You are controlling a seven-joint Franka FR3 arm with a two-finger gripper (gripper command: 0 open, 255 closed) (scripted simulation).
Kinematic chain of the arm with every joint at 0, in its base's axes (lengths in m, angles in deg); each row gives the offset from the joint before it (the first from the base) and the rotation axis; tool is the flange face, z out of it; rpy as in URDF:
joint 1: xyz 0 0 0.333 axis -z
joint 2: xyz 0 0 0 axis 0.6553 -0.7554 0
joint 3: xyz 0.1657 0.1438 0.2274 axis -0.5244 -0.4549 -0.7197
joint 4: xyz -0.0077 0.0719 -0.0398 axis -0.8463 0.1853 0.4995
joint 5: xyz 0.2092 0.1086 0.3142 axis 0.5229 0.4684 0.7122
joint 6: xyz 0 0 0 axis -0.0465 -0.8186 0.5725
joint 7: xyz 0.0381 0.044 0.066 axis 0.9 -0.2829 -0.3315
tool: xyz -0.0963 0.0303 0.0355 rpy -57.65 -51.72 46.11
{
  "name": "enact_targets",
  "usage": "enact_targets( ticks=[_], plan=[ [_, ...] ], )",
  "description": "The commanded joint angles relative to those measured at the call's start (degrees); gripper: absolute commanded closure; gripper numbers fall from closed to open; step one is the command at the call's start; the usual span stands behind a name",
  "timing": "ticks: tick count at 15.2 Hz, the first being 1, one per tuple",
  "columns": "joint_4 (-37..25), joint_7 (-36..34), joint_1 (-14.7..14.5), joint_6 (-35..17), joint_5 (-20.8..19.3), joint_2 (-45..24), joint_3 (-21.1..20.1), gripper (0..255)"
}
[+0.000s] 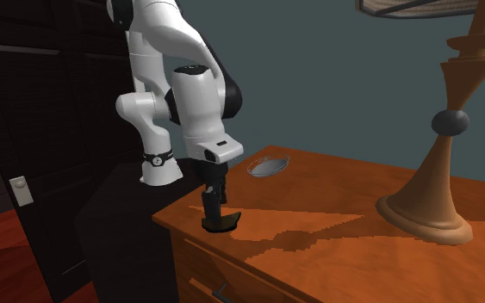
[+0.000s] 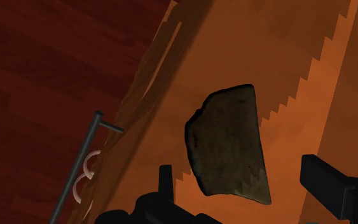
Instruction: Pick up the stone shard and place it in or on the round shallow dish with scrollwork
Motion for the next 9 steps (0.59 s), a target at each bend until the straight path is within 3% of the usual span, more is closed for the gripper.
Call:
enact_targets(
  ticks=[1,9],
  plan=[
    [0.01,0.33,-0.09,-1.34,0.30,-1.29,-0.20,0],
    [0.00,0.72,-0.18,-3.79,0.86,-3.73,-0.50,0]
  ],
)
